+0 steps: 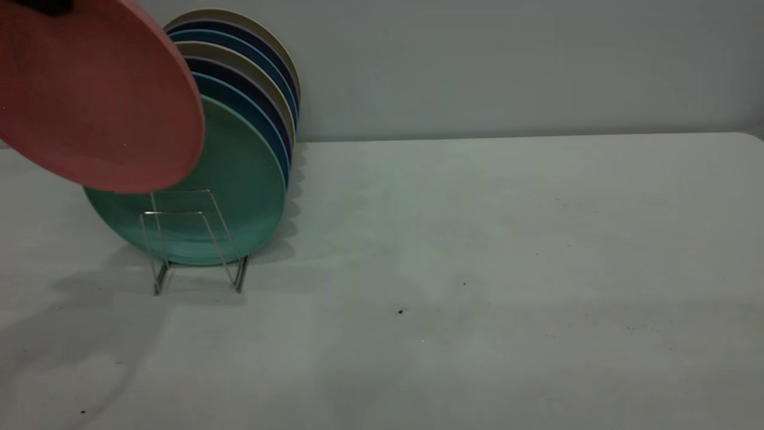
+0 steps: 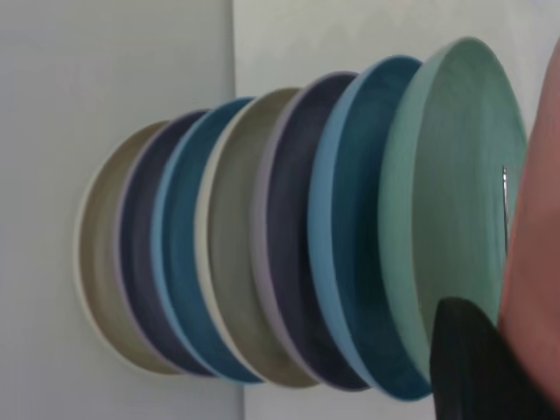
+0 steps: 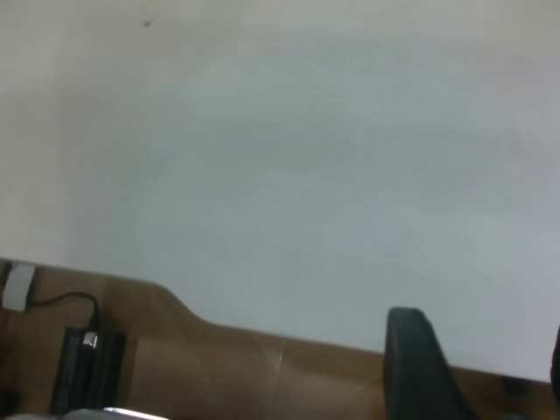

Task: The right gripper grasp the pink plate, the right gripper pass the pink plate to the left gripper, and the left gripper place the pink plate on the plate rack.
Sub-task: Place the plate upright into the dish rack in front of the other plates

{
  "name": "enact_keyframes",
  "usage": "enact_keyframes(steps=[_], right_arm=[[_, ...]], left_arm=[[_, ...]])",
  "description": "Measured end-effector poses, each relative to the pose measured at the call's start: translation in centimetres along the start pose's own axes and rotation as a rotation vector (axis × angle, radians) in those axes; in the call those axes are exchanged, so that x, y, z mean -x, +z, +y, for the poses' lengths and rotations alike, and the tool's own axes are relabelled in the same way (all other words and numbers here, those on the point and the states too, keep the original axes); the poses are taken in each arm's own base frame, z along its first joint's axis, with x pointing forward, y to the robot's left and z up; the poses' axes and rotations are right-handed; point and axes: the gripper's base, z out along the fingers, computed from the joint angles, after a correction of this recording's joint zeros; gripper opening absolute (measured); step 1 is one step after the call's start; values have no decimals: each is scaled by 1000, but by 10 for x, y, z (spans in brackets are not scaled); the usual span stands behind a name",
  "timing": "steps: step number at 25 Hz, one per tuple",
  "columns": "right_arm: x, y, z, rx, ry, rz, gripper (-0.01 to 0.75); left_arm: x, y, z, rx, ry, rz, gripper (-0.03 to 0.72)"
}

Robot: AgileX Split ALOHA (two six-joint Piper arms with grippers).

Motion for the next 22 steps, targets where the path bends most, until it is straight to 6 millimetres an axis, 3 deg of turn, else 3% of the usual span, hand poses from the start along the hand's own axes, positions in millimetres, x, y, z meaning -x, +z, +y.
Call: enact_keyframes(steps=[12,22], right_arm=[[1,0,-1,-14,1,-12,388],[1,0,-1,-14,4,-12,388]], left_arm=[[0,35,-2,-33,-2,2,100],[2,28,2,4,8,12,100]])
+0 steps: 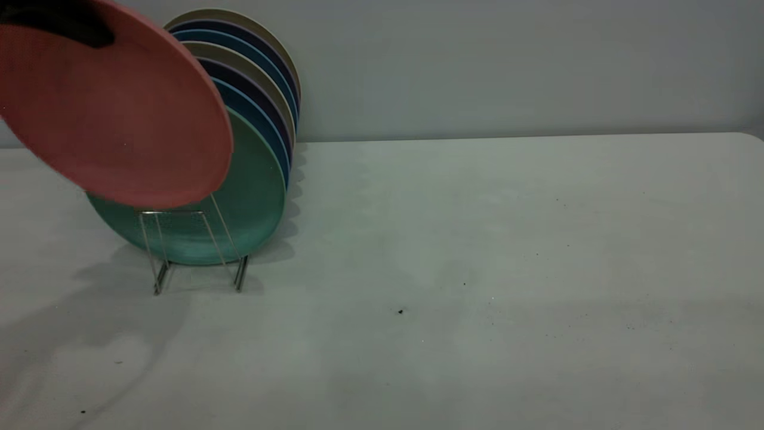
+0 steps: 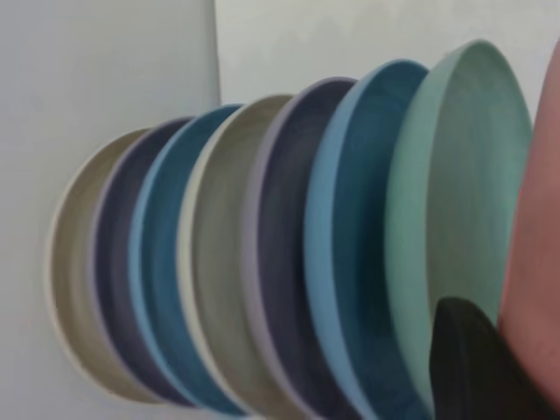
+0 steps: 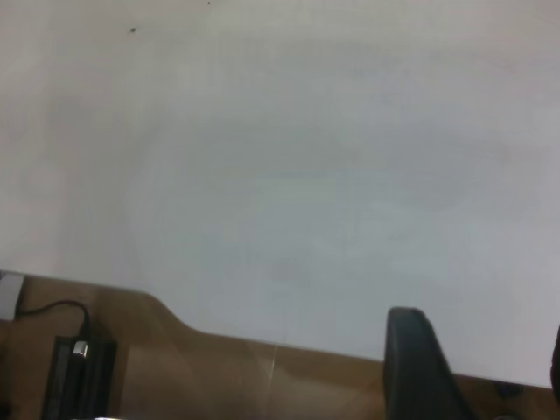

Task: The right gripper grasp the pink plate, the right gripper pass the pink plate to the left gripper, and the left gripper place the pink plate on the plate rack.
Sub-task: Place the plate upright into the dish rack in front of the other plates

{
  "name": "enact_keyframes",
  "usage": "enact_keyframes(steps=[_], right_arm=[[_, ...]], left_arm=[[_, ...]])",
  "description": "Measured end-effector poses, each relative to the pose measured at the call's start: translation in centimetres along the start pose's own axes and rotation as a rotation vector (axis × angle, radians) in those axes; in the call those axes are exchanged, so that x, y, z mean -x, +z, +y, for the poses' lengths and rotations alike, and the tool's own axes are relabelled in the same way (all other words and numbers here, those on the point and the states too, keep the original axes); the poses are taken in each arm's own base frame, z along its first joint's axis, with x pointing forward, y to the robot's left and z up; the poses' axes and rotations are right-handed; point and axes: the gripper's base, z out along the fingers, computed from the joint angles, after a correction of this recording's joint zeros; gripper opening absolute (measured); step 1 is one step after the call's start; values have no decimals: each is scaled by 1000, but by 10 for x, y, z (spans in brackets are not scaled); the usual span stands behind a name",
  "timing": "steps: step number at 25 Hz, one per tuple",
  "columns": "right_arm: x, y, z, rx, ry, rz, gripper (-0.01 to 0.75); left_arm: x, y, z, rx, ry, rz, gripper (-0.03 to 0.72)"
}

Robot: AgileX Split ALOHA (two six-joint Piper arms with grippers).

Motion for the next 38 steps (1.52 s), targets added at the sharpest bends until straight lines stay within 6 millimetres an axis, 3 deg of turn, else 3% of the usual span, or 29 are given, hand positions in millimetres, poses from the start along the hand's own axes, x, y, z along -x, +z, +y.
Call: enact_keyframes(steps=[5,13,22,30,38], right_arm=[[0,0,-1,-7,-3,2,388],[0,0,-1,-10,-3,3,386],[0,0,-1,-10,-3,3,386],[0,0,-1,-10,-3,3,386],[0,0,-2,-17,-6,5,386]], left_arm=[[2,-6,3,34,7,11,100],[-6,11,0,3,-12,19,100],[-7,13,-1,0,-15,20,100],[-10,32,-5,-29,-82,-15,100],[-11,35,-6,-35,-102,-20,147]])
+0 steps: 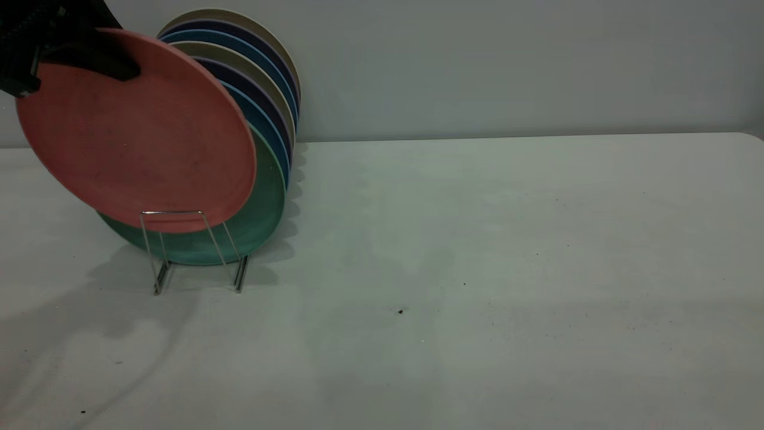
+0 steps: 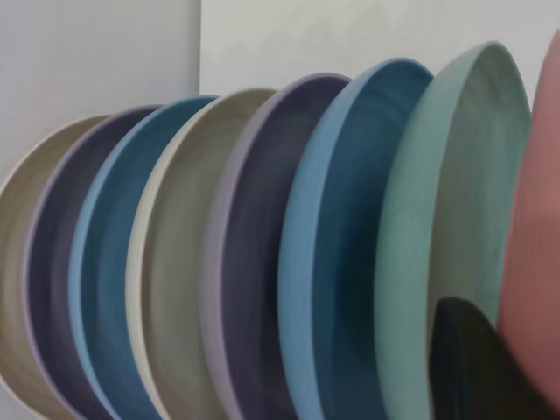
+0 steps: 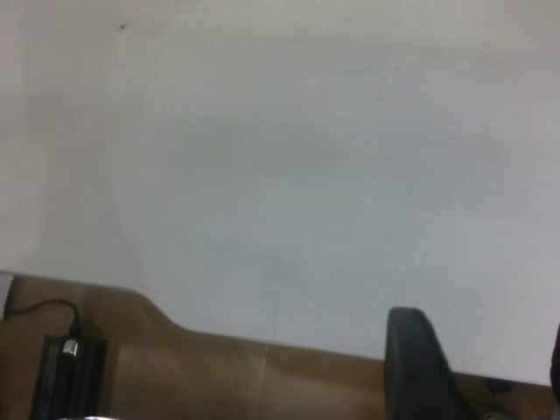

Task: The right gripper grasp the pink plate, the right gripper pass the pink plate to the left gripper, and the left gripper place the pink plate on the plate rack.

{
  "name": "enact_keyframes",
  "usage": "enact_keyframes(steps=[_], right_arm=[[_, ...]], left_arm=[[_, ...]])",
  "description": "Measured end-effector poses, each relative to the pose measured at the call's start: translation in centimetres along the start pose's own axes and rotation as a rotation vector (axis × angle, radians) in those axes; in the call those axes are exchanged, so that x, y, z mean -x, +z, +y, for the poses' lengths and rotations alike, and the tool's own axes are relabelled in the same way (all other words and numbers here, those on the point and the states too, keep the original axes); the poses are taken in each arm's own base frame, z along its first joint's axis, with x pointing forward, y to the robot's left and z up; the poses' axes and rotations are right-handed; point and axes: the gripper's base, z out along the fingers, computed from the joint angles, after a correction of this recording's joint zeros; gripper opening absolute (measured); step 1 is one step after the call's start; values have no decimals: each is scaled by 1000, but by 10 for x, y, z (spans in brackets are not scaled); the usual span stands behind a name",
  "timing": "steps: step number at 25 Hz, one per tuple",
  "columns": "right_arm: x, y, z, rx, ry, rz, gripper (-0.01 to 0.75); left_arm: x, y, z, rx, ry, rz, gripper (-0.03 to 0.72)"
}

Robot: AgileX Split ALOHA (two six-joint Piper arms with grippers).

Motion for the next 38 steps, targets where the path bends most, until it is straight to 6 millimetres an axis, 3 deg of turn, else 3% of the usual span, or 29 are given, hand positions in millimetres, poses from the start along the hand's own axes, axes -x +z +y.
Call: enact_keyframes(steps=[7,10,17,21,25,30,38], right_arm=[[0,0,0,-3,-1,1,386],[0,0,0,-3,-1,1,386],[0,0,0,-4,-2,1,385],[0,0,-1,-10,-4,4,385],[-3,-1,-4,-50,-11,20,385],[-4,-1,-10,-96,19,20,385],[-5,7,-14,-80,-27,-6,385]], left_arm=[[0,0,0,1,-91,0,351],[0,0,0,3,-115,1,405],[1,0,-1,-12,-174,-7,422],[7,-12,1,1,-230,-20,423],[24,-48,5,64,-353,-53,423],[55,-113,1,139,-595,-139,423],[96,-205,-42,109,-851,-207,423]])
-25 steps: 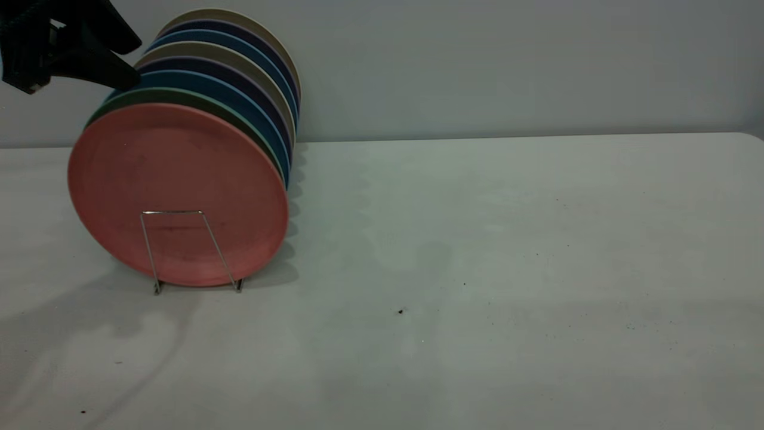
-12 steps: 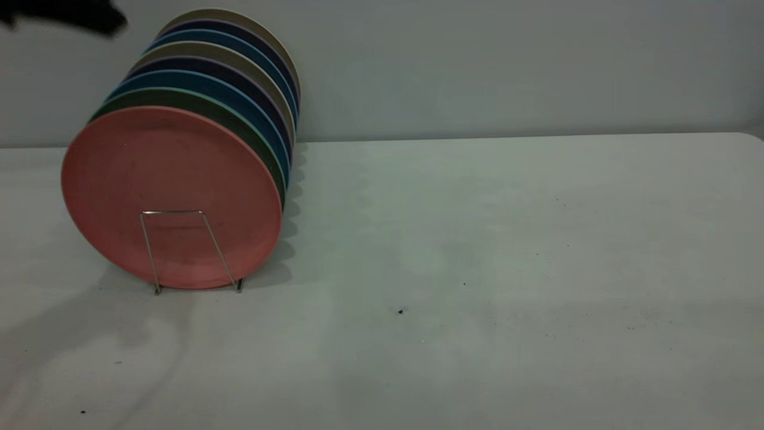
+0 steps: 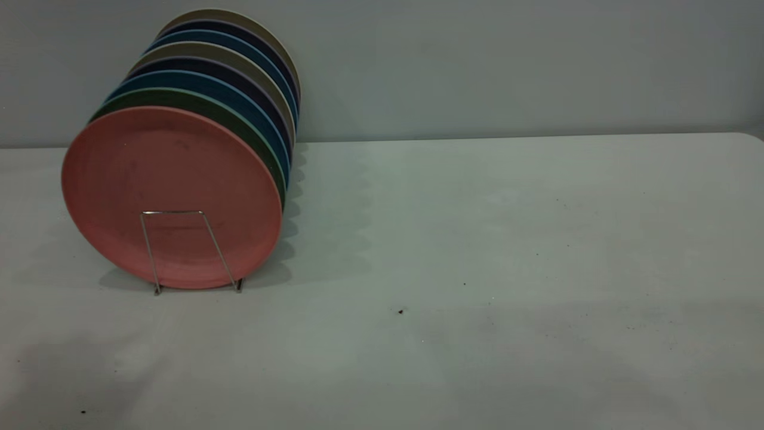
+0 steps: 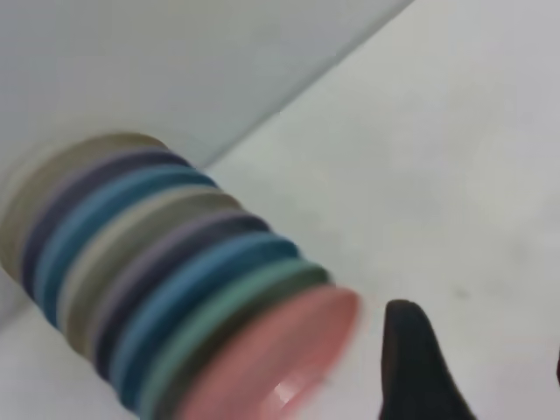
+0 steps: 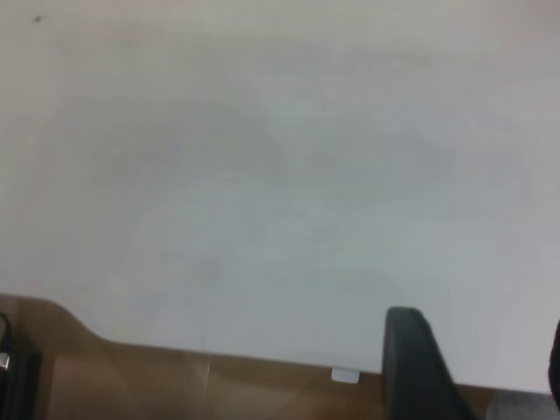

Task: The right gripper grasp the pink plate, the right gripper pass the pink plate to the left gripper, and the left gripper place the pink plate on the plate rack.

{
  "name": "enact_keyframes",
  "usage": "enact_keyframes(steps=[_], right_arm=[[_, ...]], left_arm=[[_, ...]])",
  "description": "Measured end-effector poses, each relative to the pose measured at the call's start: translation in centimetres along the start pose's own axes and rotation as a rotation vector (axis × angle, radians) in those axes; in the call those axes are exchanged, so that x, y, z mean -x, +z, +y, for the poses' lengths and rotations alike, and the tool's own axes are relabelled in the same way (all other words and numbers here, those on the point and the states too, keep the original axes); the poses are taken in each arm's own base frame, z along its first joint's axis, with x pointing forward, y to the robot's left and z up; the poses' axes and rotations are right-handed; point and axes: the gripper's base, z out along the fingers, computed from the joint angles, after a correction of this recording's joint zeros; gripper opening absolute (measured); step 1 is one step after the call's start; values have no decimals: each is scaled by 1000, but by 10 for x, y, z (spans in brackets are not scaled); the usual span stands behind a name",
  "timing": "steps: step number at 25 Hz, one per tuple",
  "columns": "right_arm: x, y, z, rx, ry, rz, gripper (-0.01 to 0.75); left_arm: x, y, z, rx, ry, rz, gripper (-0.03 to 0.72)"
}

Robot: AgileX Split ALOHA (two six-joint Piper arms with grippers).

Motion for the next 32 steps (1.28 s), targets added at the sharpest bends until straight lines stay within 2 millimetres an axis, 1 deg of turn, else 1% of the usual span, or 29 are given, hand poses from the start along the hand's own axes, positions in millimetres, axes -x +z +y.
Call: enact_keyframes(steps=[4,7,11,13,15,17,23,25,27,30,32], right_arm=[[0,0,-2,-9,14,-2,375],[0,0,-4,-9,15,-1,374],[0,0,-4,33,-17,-3,374],[0,0,-4,43,-21,-3,373],[0,0,-4,38,-20,-3,373],[0,0,-4,38,-17,-3,373],[0,0,-4,43,-13,-3,373],[0,0,-4,43,-13,-3,373],[0,0,-4,43,-13,-3,373],[0,0,-4,43,-13,-3,372],[0,0,-4,43,-13,-3,372]], left_arm=[[-12,-30,-23,-15,-71,106,423],[-19,-48,-36,6,-144,147,423],[-27,-68,-45,96,-178,174,423],[-35,-73,-46,150,-214,193,423],[-49,-72,-49,184,-268,233,423],[-69,-67,-52,214,-313,287,423],[-143,-39,-67,236,-435,497,423],[-162,-33,-73,236,-470,532,423],[-178,-29,-80,234,-502,556,423],[-197,-26,-89,246,-538,555,423],[-205,-26,-94,262,-540,530,423]])
